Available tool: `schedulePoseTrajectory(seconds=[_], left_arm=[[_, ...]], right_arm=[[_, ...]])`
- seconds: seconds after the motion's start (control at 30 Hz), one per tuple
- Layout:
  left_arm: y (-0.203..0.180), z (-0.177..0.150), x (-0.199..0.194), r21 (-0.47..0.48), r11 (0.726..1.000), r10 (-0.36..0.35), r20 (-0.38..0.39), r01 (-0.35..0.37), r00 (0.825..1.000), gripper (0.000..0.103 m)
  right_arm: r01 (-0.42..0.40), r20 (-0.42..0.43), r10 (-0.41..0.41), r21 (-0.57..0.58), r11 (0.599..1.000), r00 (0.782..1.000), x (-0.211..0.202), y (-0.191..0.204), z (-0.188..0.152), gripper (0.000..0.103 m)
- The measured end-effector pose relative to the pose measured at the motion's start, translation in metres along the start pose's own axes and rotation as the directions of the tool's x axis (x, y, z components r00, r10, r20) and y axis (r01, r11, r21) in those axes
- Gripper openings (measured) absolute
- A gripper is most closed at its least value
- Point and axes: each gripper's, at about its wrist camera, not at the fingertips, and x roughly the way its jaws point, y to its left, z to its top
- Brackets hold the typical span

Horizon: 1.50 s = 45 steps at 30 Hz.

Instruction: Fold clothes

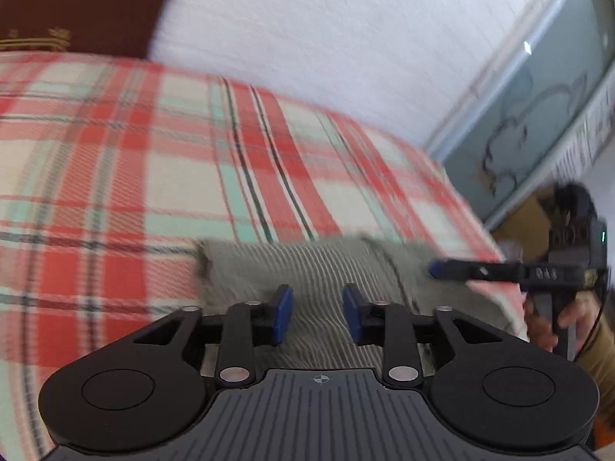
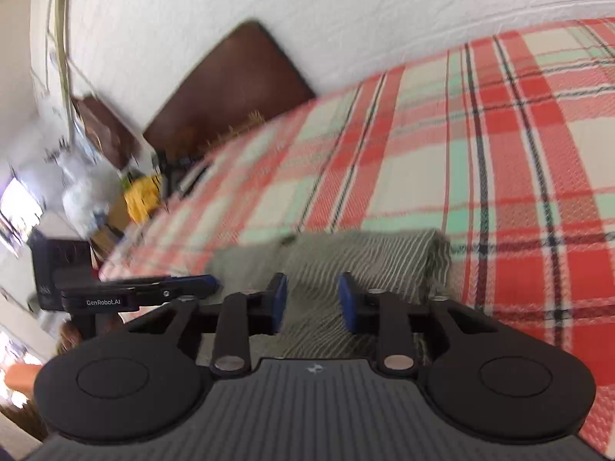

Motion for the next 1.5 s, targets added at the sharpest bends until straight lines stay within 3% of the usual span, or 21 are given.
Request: schedulePoseTrajectory(seconds=[0.03, 0.1, 0.2, 0.33, 0.43, 0.53, 0.7, 0.87, 0.97, 1.0, 1.03, 1.07, 1.1, 1.13, 1.17, 1.3, 1.5], left_arm=[[0.004, -0.001, -0.012, -0.024, 1.0, 0.016, 0.018, -0.015, 1.0, 0.064], [0.013, -0.005, -0.027, -0.071, 0.996, 0.045, 0.005, -0.044, 0.999, 0.065], [0.031, -0.021, -0.03, -0.169, 0.985, 0.031, -0.082, -0.045, 0.996, 0.07], [0.057, -0.04, -0.029, -0.343, 0.939, -0.07, -0.104, 0.03, 0.992, 0.078], [0.064, -0.043, -0.024, -0.393, 0.915, -0.139, -0.097, 0.091, 0.986, 0.082], [0.062, -0.041, -0.013, -0.342, 0.939, -0.083, -0.144, 0.029, 0.986, 0.082], [0.061, -0.035, 0.012, -0.32, 0.945, -0.131, -0.159, 0.074, 0.979, 0.082], [0.049, -0.027, 0.035, -0.287, 0.951, -0.169, -0.168, 0.116, 0.971, 0.087], [0.044, -0.024, 0.049, -0.288, 0.947, -0.193, -0.165, 0.14, 0.967, 0.086], [0.041, -0.024, 0.052, -0.287, 0.947, -0.197, -0.167, 0.144, 0.966, 0.085], [0.038, -0.025, 0.054, -0.282, 0.949, -0.195, -0.173, 0.141, 0.965, 0.075], [0.034, -0.026, 0.056, -0.276, 0.951, -0.192, -0.18, 0.138, 0.965, 0.058], [0.031, -0.027, 0.058, -0.268, 0.954, -0.187, -0.185, 0.134, 0.965, 0.053], [0.027, -0.029, 0.058, -0.255, 0.958, -0.178, -0.183, 0.128, 0.967, 0.036], [0.024, -0.029, 0.056, -0.245, 0.961, -0.171, -0.177, 0.125, 0.969, 0.031], [0.015, -0.007, 0.05, -0.21, 0.964, -0.196, -0.156, 0.162, 0.968, 0.026], [0.0, 0.07, 0.068, -0.04, 0.984, -0.176, -0.109, 0.172, 0.978, 0.026]], right_arm=[[0.0, 0.013, 0.0, 0.005, 1.0, 1.0, -0.011, 0.0, 0.003, 0.057], [0.008, 0.019, -0.008, 0.026, 1.0, 1.0, -0.027, -0.004, 0.005, 0.061], [0.021, -0.017, -0.019, 0.11, 0.994, 1.0, -0.039, -0.02, 0.002, 0.063], [0.041, -0.08, -0.022, 0.249, 0.968, 0.997, -0.047, -0.043, -0.01, 0.067], [0.019, -0.11, 0.023, 0.366, 0.931, 0.994, -0.05, -0.057, -0.018, 0.068], [0.015, -0.124, 0.04, 0.417, 0.909, 0.992, -0.05, -0.063, -0.023, 0.068], [0.024, -0.169, 0.055, 0.432, 0.902, 0.984, -0.033, -0.065, -0.027, 0.069], [-0.032, -0.168, 0.134, 0.503, 0.864, 0.977, -0.009, -0.073, -0.029, 0.07], [-0.052, -0.177, 0.156, 0.485, 0.873, 0.972, 0.005, -0.069, -0.024, 0.07], [-0.06, -0.183, 0.163, 0.471, 0.88, 0.97, 0.01, -0.066, -0.023, 0.069], [-0.065, -0.194, 0.169, 0.452, 0.89, 0.966, 0.013, -0.063, -0.023, 0.065], [-0.065, -0.213, 0.172, 0.434, 0.899, 0.962, 0.016, -0.06, -0.024, 0.051], [-0.065, -0.23, 0.177, 0.424, 0.903, 0.957, 0.019, -0.059, -0.026, 0.033], [-0.068, -0.231, 0.177, 0.416, 0.907, 0.957, 0.019, -0.057, -0.027, 0.031], [-0.071, -0.224, 0.175, 0.407, 0.911, 0.959, 0.018, -0.054, -0.028, 0.027], [-0.122, -0.136, 0.182, 0.362, 0.924, 0.974, 0.002, -0.037, -0.021, 0.024], [-0.169, 0.09, 0.148, 0.321, 0.932, 0.985, -0.01, -0.021, 0.004, 0.024]])
